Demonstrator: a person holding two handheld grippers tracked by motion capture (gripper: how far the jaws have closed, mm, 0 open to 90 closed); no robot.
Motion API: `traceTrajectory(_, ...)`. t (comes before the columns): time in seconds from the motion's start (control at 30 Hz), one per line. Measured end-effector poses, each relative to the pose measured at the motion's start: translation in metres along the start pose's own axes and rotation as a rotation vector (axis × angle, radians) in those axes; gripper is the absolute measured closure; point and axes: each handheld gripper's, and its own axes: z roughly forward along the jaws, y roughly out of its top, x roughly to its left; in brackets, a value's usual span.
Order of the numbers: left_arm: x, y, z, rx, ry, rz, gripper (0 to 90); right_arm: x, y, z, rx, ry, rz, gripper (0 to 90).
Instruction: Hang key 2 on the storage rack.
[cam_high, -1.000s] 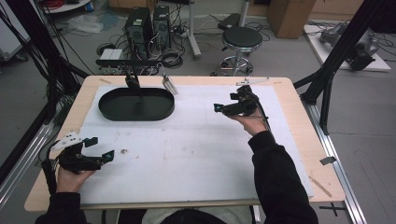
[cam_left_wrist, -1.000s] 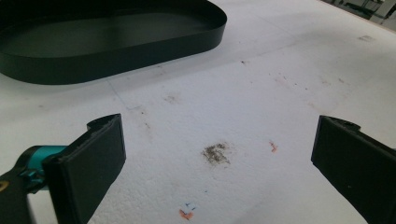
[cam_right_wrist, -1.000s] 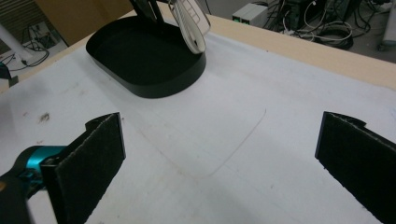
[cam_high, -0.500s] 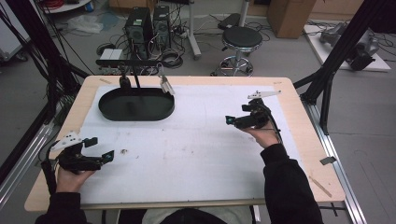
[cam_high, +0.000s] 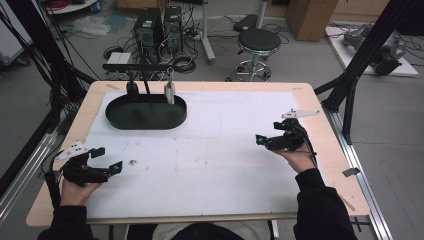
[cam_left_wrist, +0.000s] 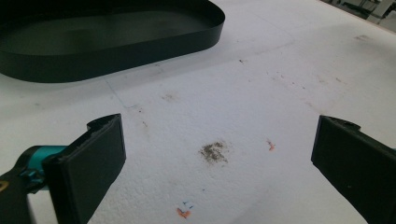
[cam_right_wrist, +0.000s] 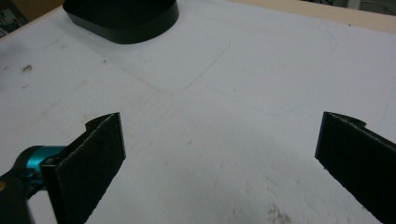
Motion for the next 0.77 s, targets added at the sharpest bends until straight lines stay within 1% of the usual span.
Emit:
traceTrajectory(0.13,0.0,0.0,0.0,0.002,0.004,0.0,3.5,-0.003,-0.016,-0.005,0.008,-0.016,0.009,0.8)
traceTrajectory(0.17,0.0,0.0,0.0,0.002,0.004,0.0,3.5,-0.003,-0.016,-0.005,0.008,-0.016,0.009,0.8)
traceTrajectory(0.2,0.0,0.0,-0.001,0.001,0.005,0.0,3.5,-0.003,-0.024,-0.007,0.003,-0.018,0.015,0.8)
traceTrajectory(0.23,0.0,0.0,-0.001,0.001,0.005,0.0,3.5,-0.002,-0.028,-0.009,0.0,-0.019,0.017,0.8)
traceTrajectory(0.3,0.0,0.0,-0.001,0.001,0.005,0.0,3.5,0.0,-0.037,-0.011,-0.009,-0.02,0.013,0.8)
traceTrajectory(0.4,0.0,0.0,0.0,0.005,0.004,0.0,3.5,0.003,-0.048,-0.014,-0.006,-0.029,0.003,0.8)
traceTrajectory(0.43,0.0,0.0,0.0,0.005,0.004,0.0,3.5,0.003,-0.048,-0.014,-0.006,-0.029,0.003,0.8)
traceTrajectory(0.47,-0.001,0.0,0.0,0.005,0.004,0.002,3.5,0.005,-0.055,-0.015,0.005,-0.03,0.004,0.8)
traceTrajectory(0.5,-0.001,0.0,0.0,0.005,0.004,0.002,3.5,0.005,-0.059,-0.015,0.008,-0.028,0.008,0.8)
traceTrajectory(0.63,-0.001,0.0,-0.001,0.006,0.006,0.004,3.5,0.009,-0.069,-0.015,0.004,-0.039,-0.007,0.8)
traceTrajectory(0.67,-0.001,0.0,-0.001,0.006,0.006,0.004,3.5,0.009,-0.069,-0.015,0.004,-0.039,-0.007,0.8)
traceTrajectory(0.73,-0.001,-0.001,0.001,0.015,0.005,0.007,3.5,0.013,-0.075,-0.015,-0.014,-0.05,-0.021,0.8)
traceTrajectory(0.77,-0.001,-0.001,0.001,0.015,0.005,0.007,3.5,0.013,-0.075,-0.015,-0.014,-0.05,-0.021,0.8)
